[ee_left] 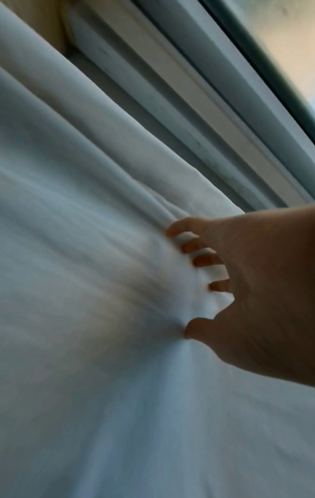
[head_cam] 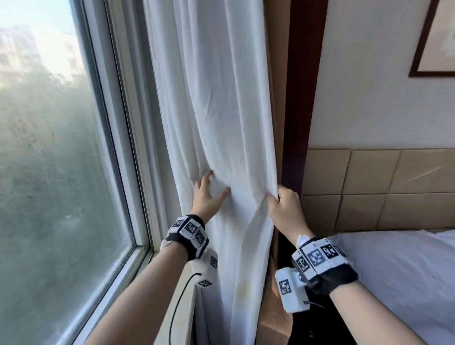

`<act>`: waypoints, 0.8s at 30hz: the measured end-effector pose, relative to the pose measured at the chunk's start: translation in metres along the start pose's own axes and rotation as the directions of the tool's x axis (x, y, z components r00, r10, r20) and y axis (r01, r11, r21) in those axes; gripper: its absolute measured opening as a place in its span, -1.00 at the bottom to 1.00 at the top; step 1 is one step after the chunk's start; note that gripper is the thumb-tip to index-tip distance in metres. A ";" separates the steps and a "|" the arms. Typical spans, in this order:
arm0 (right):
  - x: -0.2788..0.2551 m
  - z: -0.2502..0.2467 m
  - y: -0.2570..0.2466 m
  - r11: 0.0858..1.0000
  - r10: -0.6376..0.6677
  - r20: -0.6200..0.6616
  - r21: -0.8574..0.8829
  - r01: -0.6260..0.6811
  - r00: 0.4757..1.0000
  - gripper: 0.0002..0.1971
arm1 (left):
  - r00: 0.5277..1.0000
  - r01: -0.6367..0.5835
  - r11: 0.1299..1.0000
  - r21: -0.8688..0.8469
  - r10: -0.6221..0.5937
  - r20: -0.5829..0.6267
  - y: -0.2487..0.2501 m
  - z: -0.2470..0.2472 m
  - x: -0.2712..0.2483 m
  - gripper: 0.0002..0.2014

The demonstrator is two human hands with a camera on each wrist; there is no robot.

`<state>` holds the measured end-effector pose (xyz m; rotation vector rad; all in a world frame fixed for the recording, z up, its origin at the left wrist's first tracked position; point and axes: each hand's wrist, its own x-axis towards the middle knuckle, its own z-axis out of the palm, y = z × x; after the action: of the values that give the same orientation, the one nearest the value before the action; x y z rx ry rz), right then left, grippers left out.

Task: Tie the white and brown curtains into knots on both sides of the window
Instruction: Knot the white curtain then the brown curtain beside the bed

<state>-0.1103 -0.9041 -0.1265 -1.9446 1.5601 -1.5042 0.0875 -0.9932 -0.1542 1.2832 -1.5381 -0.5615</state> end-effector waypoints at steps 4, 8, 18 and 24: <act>0.000 -0.003 0.000 0.987 0.023 -0.026 0.162 -0.018 0.999 -0.77 | 0.984 0.151 0.989 -0.004 -0.150 0.095 0.011 0.025 0.012 -0.04; 0.001 -0.012 0.004 0.973 0.059 -0.121 0.227 -0.030 0.991 -0.79 | 0.966 0.218 0.941 -0.259 -0.170 0.197 0.013 0.045 0.022 -0.24; 0.018 -0.028 0.026 0.949 -0.005 -0.161 -0.311 -0.046 0.987 -0.77 | 0.965 0.125 0.899 -0.419 -0.209 -0.161 -0.003 0.045 0.019 -0.63; 0.020 -0.016 0.017 0.896 -0.033 -0.098 -0.445 -0.014 0.995 -0.75 | 0.936 0.045 0.997 0.054 -0.023 -0.350 0.008 0.012 -0.010 -0.49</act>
<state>-0.1352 -0.9208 -0.1197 -2.1296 2.0970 -1.3564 0.0727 -0.9848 -0.1560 1.3760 -1.2457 -0.2877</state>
